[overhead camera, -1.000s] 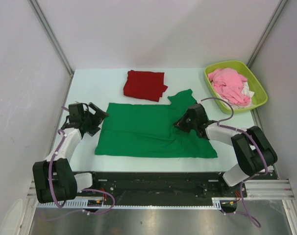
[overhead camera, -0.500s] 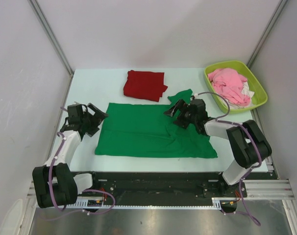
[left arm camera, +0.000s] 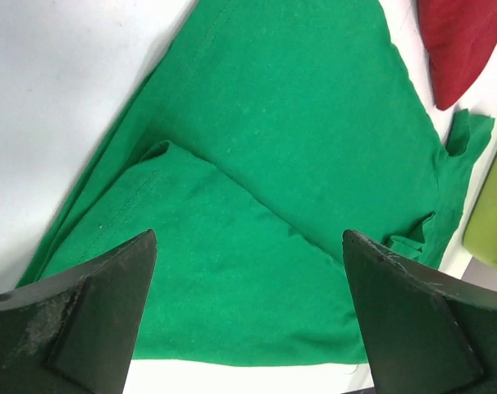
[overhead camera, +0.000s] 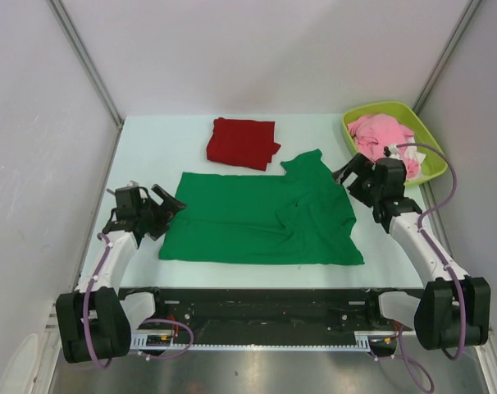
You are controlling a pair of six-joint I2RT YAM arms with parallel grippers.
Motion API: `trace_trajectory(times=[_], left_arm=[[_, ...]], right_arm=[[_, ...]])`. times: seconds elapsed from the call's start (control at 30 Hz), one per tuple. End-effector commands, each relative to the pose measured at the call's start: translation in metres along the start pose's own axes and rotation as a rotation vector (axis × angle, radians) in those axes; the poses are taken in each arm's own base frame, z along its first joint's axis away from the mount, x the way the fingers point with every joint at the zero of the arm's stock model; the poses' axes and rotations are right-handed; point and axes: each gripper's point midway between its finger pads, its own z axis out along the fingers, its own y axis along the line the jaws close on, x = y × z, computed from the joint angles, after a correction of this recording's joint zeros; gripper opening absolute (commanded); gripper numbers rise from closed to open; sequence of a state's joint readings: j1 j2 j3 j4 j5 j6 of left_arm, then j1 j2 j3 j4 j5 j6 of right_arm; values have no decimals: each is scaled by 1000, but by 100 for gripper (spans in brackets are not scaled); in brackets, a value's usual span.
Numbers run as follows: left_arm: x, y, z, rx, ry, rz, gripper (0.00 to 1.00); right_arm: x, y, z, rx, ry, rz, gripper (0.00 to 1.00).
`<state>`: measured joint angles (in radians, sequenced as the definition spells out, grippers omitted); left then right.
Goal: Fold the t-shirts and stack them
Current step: Fold the tshirt
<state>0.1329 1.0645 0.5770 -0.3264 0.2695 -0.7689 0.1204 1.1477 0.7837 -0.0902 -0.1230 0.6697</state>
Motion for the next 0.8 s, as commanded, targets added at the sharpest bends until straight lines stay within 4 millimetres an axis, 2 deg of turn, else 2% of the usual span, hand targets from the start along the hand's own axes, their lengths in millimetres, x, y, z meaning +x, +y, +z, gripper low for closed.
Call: trace_trajectory(times=[0.0,0.03,0.13,0.3,0.33,0.37,0.43,0.47,0.5,0.53,0.57,0.6,0.63,0.67,0.77], left_arm=[[4,-6,1,41,24,69,100],[5,-2,3,17,38,74,100],[13,-4,-1,19,79,76,100],[37,-2,-19,-7,112,64,100],[40,-9,-24,19,101,83,100],[54,-22,-25,66,121,142,100],[67,-40,-28,129,139,223,100],[85,-52,-31,149,190,291,100],[91,-56,-31,145,198,337,100],[109,-71,-35,178,241,405,100],[122,-65,-31,140,289,432,100],[130,-66,-29,134,302,468,100],[148,-71,-31,154,333,533,100],[156,-68,-26,128,346,555,100],[164,-72,-22,137,326,611,100]], right_arm=[[25,-70,-11,268,121,-40,100],[29,-80,-11,298,147,-24,100],[42,-91,-16,327,219,35,97],[60,-76,-39,276,281,28,95],[63,-59,-46,220,269,1,95],[74,-50,-49,178,291,-20,94],[85,-30,-53,106,304,-101,94],[102,-14,-58,67,337,-169,94],[110,-9,-61,66,355,-180,94],[120,-3,-64,54,369,-208,94],[140,11,-70,10,417,-259,93],[151,16,-74,-5,439,-289,93],[157,18,-75,0,438,-317,93],[174,26,-81,-26,463,-378,93],[186,24,-81,3,454,-437,93]])
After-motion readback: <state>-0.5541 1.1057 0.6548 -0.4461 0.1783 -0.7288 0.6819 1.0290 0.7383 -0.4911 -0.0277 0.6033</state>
